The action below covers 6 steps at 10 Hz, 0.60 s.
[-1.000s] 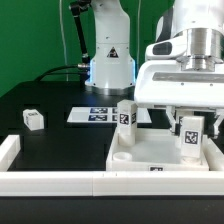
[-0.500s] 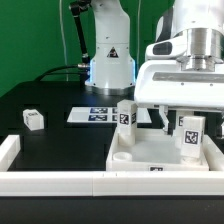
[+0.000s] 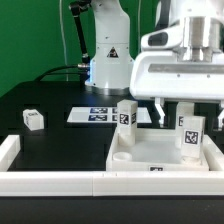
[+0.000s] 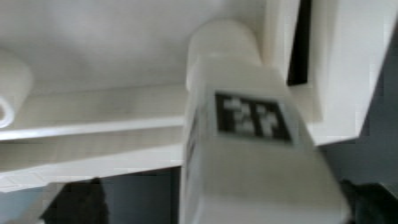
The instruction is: Assemble square table
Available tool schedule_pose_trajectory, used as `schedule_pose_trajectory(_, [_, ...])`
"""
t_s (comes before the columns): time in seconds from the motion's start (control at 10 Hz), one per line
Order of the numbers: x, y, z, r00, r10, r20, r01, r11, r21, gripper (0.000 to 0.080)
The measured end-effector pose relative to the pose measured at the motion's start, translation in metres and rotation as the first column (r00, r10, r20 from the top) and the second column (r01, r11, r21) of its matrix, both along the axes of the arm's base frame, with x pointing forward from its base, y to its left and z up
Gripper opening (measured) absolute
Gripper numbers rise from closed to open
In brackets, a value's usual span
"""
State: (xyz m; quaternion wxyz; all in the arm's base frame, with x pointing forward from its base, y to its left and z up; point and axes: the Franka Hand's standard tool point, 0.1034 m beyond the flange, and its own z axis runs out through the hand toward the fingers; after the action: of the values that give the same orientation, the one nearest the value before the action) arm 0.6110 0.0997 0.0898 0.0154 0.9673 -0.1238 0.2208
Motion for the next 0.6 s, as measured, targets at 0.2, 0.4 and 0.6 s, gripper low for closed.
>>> schedule_pose_trajectory(0.2, [0.004, -0.010, 0.000, 0.994, -0.040, -0.101, 0.043, 0.999, 0.032, 0.0649])
schedule_pose_trajectory(0.4, [0.008, -0.017, 0.006, 0.968, -0.067, -0.240, 0.087, 0.994, 0.071, 0.0649])
schedule_pose_trajectory(0.6, [0.008, -0.012, 0.006, 0.930, -0.097, -0.353, 0.138, 0.986, 0.091, 0.0649])
